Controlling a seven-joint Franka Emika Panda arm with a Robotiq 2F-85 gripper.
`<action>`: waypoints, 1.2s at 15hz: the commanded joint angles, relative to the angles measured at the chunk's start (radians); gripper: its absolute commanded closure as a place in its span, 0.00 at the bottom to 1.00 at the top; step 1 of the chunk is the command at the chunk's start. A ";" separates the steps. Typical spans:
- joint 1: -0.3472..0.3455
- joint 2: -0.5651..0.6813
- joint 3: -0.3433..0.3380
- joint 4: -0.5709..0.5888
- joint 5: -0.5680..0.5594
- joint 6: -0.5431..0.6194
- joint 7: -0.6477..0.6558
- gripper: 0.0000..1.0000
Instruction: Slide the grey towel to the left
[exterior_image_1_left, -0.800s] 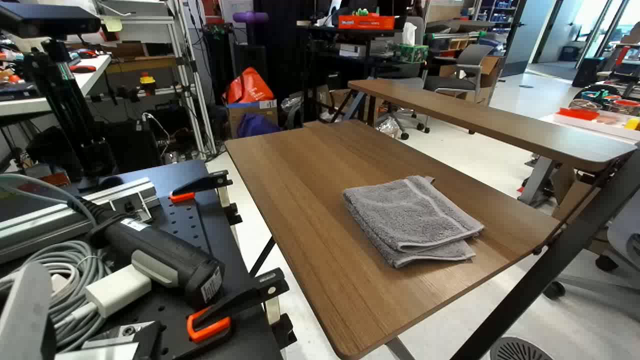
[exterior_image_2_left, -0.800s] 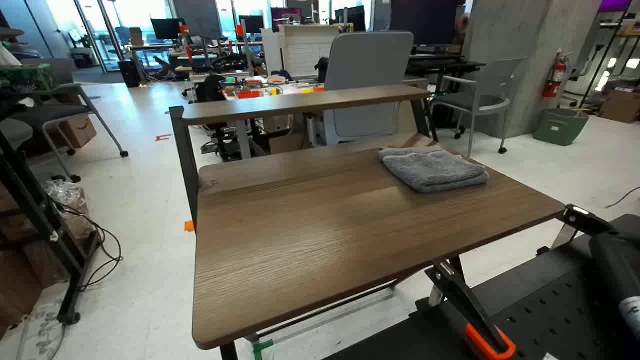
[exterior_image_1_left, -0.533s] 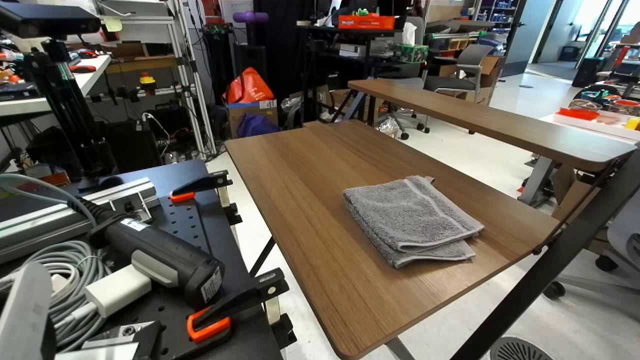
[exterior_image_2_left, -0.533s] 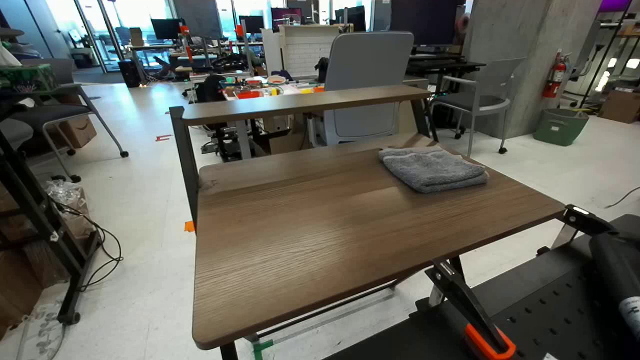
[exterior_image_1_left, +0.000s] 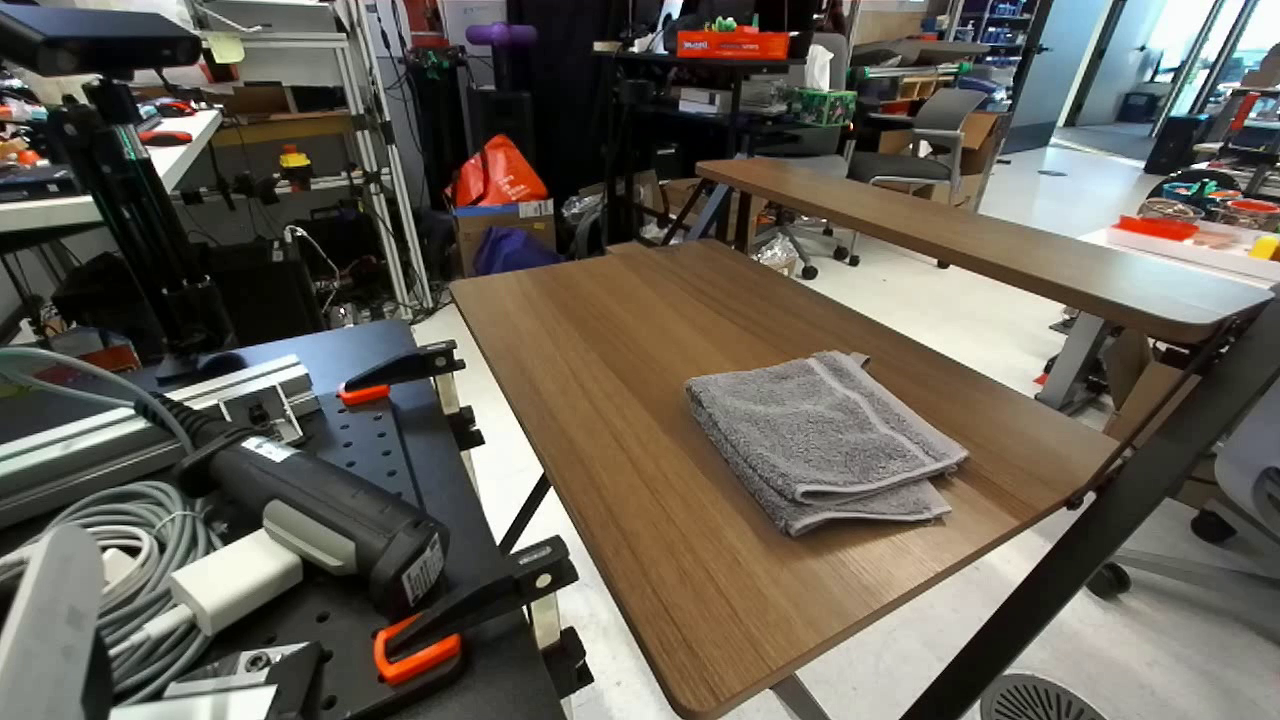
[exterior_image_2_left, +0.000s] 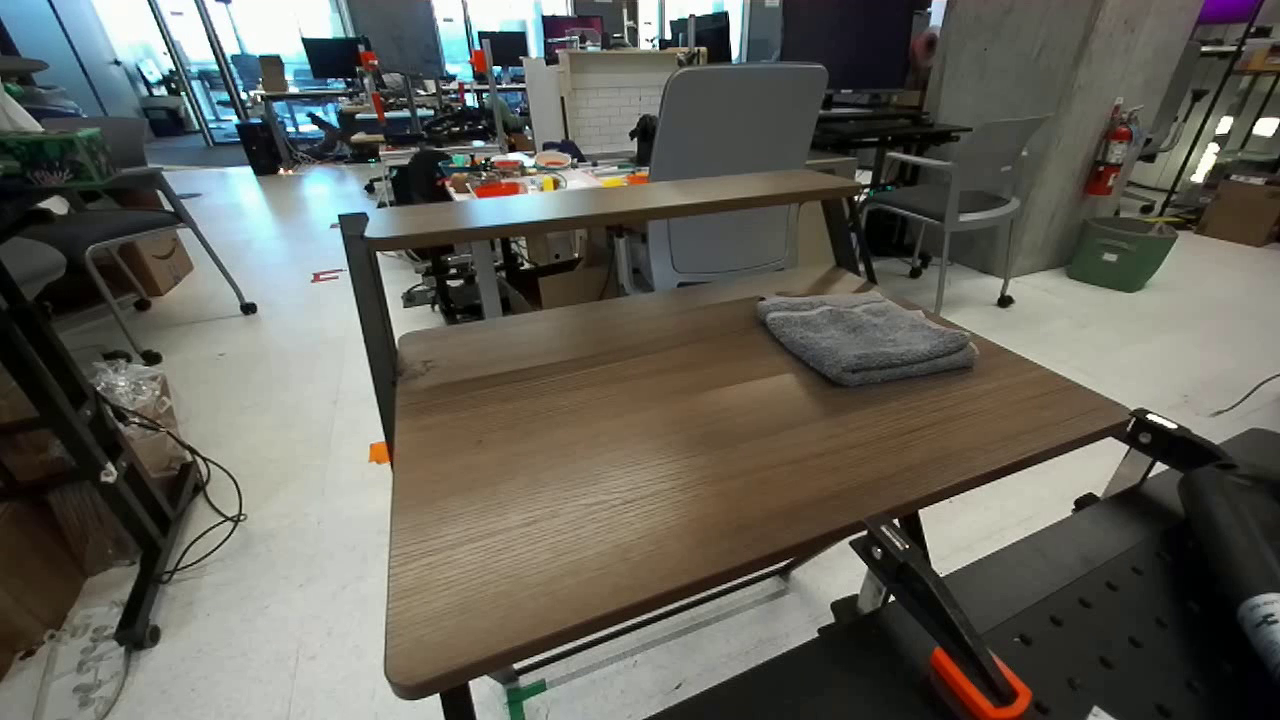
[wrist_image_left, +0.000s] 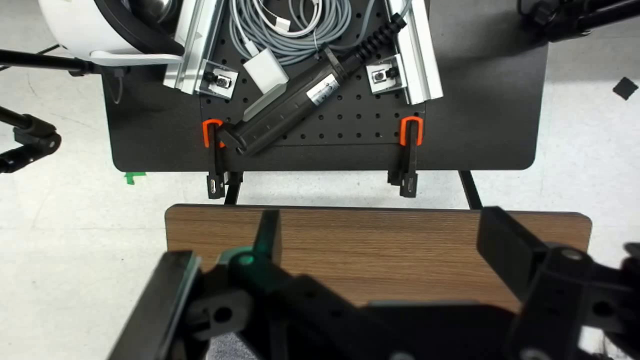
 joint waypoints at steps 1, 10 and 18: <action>0.002 0.001 -0.001 0.002 -0.001 -0.002 0.001 0.00; -0.081 0.065 -0.043 0.007 -0.007 0.124 0.074 0.00; -0.212 0.447 -0.147 0.144 0.010 0.422 0.133 0.00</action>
